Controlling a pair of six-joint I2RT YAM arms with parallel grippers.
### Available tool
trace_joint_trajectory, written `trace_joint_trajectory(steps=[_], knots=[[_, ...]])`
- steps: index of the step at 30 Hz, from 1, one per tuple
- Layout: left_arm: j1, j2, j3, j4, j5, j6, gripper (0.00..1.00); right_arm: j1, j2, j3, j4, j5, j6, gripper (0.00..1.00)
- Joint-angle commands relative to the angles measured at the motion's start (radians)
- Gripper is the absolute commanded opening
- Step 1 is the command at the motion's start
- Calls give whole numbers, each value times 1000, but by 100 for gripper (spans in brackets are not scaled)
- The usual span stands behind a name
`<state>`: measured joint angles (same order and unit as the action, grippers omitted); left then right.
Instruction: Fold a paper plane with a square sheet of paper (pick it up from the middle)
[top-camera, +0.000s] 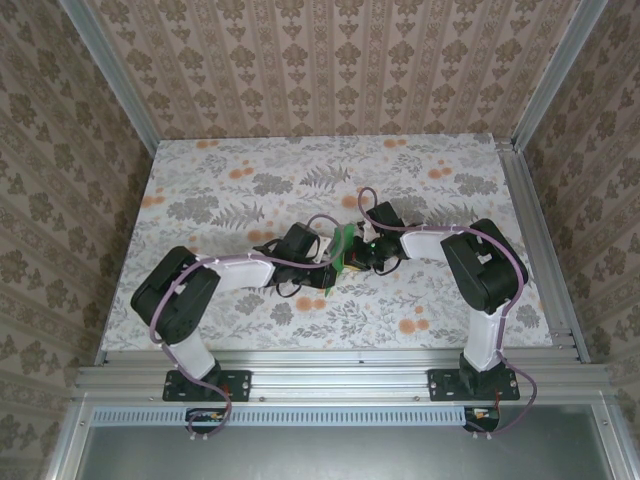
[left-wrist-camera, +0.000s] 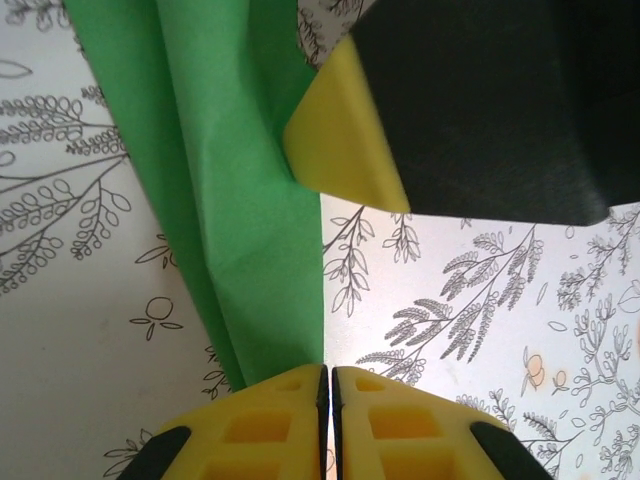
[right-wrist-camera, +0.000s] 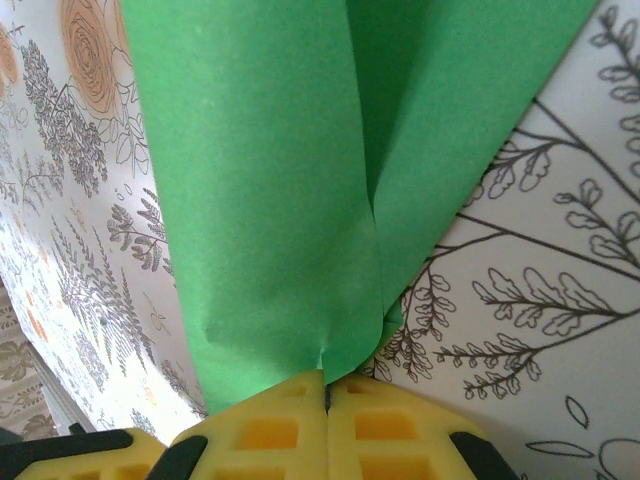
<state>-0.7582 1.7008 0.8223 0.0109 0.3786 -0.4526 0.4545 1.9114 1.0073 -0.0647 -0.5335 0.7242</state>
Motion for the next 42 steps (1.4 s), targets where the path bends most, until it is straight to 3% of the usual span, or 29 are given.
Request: trace_joint_trajectory(steps=[1, 23, 33, 42], knots=[[3, 14, -18, 19, 28, -9, 13, 5, 50, -19, -58, 84, -9, 0], [16, 71, -55, 100, 50, -28, 15, 5, 40, -27, -48, 80, 5, 1], [26, 104, -75, 121, 41, -26, 14, 10, 4, -29, -50, 73, 11, 6], [45, 109, -118, 135, 12, -14, 14, 13, -90, -30, -102, 90, -9, 20]])
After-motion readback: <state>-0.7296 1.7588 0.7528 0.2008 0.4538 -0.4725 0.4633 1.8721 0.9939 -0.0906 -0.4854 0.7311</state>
